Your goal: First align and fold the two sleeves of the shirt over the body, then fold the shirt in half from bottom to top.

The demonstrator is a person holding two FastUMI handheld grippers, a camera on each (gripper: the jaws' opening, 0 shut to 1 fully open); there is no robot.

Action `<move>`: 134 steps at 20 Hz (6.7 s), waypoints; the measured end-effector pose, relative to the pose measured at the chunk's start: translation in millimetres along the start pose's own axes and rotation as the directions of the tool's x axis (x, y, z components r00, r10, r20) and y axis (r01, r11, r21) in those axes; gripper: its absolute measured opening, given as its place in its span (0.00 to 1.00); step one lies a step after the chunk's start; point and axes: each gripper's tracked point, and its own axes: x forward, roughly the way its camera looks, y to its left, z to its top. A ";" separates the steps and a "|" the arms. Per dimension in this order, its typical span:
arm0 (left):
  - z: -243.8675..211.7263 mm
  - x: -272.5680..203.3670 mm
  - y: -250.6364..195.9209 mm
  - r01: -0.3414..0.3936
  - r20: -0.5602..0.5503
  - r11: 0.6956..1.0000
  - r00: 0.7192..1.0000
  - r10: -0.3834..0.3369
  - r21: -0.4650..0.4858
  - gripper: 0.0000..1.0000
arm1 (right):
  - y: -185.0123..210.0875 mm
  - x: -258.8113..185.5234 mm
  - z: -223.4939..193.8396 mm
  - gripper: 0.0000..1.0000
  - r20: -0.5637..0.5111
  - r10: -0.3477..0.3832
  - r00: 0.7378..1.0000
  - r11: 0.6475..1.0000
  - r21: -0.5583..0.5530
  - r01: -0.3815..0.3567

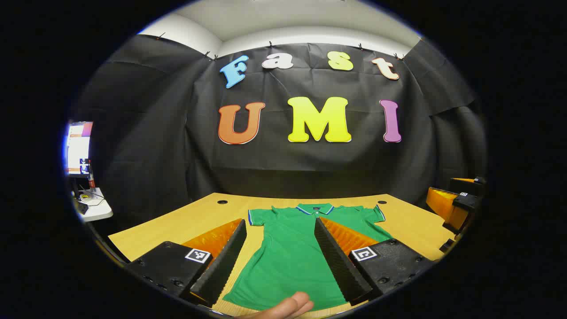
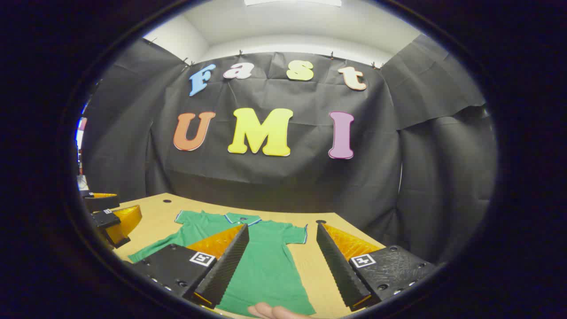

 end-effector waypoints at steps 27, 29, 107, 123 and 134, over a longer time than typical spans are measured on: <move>16.1 22.1 -26.2 0.044 0.019 0.998 0.999 -0.045 0.042 0.99 | -29.7 55.4 -7.3 0.96 -0.059 -0.041 0.997 0.999 -0.037 0.039; 19.3 37.1 -24.3 0.033 0.025 0.998 0.999 -0.034 0.046 0.99 | -39.5 84.1 -9.9 0.95 -0.087 -0.073 0.994 0.996 -0.049 0.069; -69.1 113.7 81.2 -0.088 -0.110 0.996 0.990 0.084 -0.033 1.00 | 151.4 360.6 -133.5 0.00 -0.772 0.301 0.559 0.952 0.277 -0.131; -48.8 237.6 92.0 -0.087 -0.154 0.994 0.985 0.076 -0.067 0.98 | 83.5 278.5 -26.6 0.96 -0.480 0.203 0.854 0.968 -0.030 -0.247; -125.2 359.4 119.0 -0.191 -0.493 0.963 0.867 0.074 -0.191 0.97 | 51.9 171.4 -21.8 0.97 -0.319 0.242 0.916 0.960 -0.055 -0.273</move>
